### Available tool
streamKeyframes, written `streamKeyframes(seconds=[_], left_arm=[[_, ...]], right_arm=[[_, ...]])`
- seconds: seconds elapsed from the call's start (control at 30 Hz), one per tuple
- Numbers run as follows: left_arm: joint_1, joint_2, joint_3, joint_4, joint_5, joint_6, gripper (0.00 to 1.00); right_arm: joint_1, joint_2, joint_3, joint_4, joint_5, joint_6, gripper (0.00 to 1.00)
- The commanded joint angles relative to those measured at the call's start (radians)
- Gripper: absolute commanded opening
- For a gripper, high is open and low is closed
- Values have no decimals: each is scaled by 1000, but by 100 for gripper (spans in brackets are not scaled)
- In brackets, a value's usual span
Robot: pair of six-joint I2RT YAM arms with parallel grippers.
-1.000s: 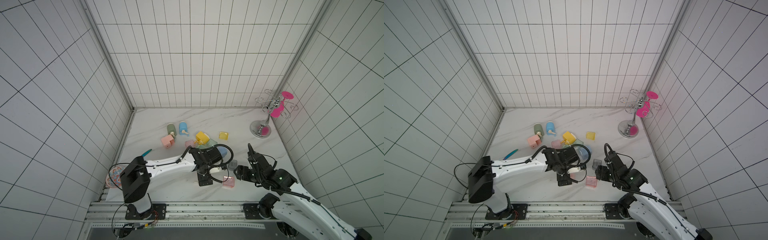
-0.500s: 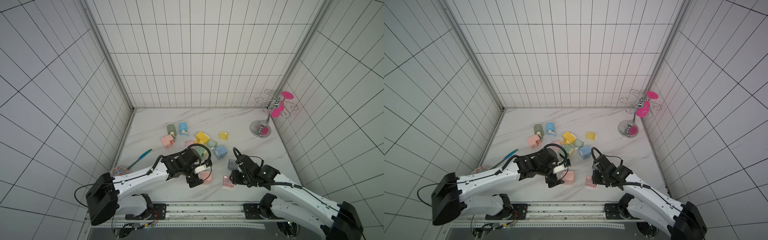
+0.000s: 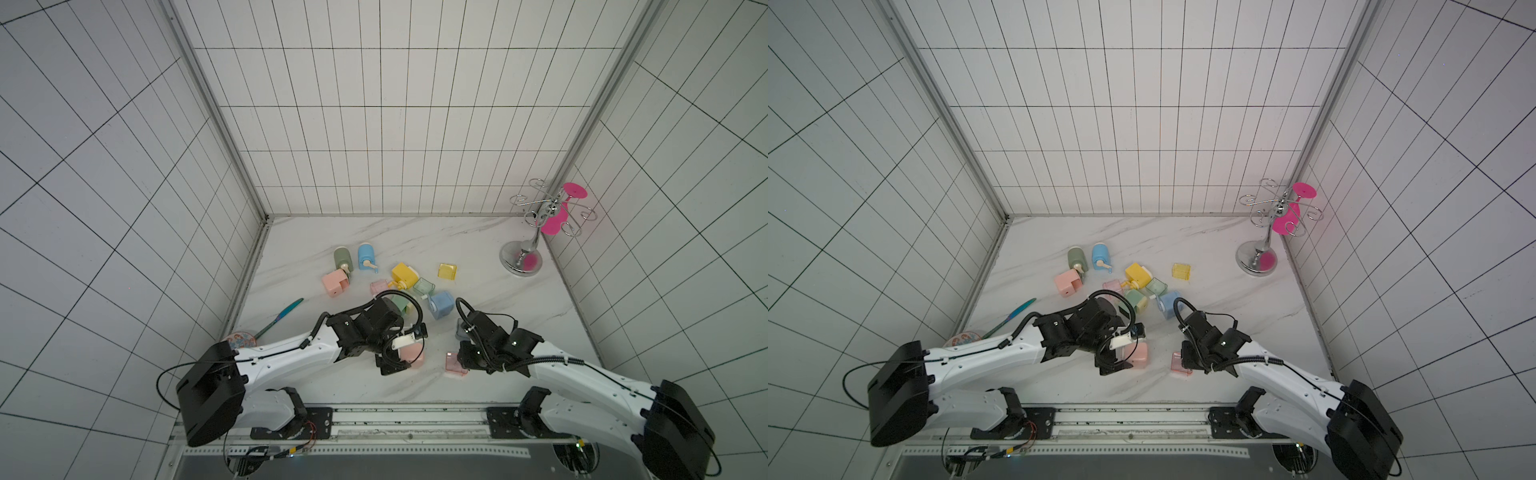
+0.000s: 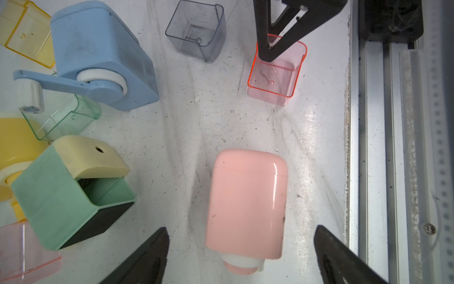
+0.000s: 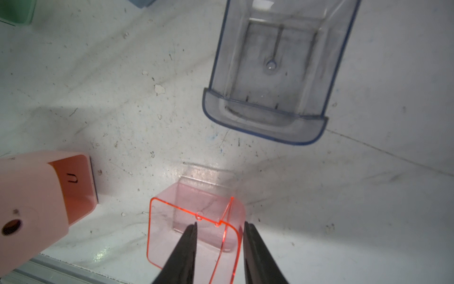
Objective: Put the tray back into the pencil sharpener
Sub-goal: Close the container of the pencil sharpener.
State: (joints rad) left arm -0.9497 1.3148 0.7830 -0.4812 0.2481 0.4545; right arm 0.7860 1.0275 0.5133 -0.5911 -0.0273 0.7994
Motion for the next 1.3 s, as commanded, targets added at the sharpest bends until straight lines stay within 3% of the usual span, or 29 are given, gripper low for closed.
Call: streamKeyframes(seconds=[0.0, 0.4, 0.73, 1.27], left_arm=[[-15, 17, -8, 41, 3, 34, 91], [-54, 79, -1, 57, -58, 59, 84], [-55, 116, 2, 66, -35, 55, 76], [-74, 158, -1, 76, -15, 50, 59]], right_arm=[[18, 3, -30, 9, 24, 35, 36], [58, 40, -33, 101, -3, 84, 38], [58, -93, -99, 65, 12, 127, 43], [75, 51, -61, 198, -60, 95, 30]])
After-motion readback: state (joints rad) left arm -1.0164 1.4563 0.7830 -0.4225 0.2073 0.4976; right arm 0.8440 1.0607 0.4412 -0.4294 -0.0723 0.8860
